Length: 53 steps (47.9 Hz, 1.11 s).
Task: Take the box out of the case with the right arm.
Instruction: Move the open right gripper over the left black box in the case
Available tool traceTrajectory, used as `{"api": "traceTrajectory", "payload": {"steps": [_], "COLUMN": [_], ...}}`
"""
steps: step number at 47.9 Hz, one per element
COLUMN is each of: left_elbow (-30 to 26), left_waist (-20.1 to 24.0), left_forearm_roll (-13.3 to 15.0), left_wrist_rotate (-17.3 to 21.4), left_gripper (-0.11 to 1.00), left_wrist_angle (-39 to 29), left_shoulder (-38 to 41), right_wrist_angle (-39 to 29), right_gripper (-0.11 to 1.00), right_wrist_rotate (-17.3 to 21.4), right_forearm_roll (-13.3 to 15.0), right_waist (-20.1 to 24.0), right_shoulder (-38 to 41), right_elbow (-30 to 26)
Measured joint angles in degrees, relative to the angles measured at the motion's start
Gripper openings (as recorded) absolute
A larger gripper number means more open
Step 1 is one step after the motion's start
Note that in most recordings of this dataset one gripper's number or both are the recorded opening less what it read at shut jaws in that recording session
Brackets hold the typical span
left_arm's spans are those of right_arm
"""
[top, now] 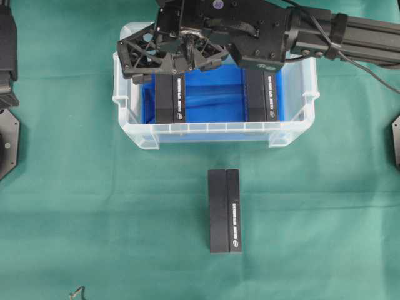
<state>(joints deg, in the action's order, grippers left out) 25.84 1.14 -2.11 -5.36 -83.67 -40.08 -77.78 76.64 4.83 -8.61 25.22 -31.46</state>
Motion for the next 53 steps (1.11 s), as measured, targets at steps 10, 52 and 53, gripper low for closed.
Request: {"api": "traceTrajectory", "payload": {"steps": [10,52,53], "left_elbow": [0.09,0.0,0.0], "left_waist": [0.0,0.0,0.0], "left_forearm_roll": [0.0,0.0,0.0], "left_wrist_rotate": [0.0,0.0,0.0], "left_gripper": [0.0,0.0,0.0], "left_wrist_angle": [-0.09,0.0,-0.09], "left_shoulder": [0.09,0.09,0.0], "right_wrist_angle": [0.88,0.97,0.97], "right_gripper": [0.93,0.93,0.93], "right_wrist_rotate": [0.09,0.18,0.18], "right_forearm_roll": [0.09,0.0,0.0], "right_waist": [0.0,0.09,0.09], "right_shoulder": [0.26,0.44,0.44], "right_elbow": [0.0,0.0,0.0]}}
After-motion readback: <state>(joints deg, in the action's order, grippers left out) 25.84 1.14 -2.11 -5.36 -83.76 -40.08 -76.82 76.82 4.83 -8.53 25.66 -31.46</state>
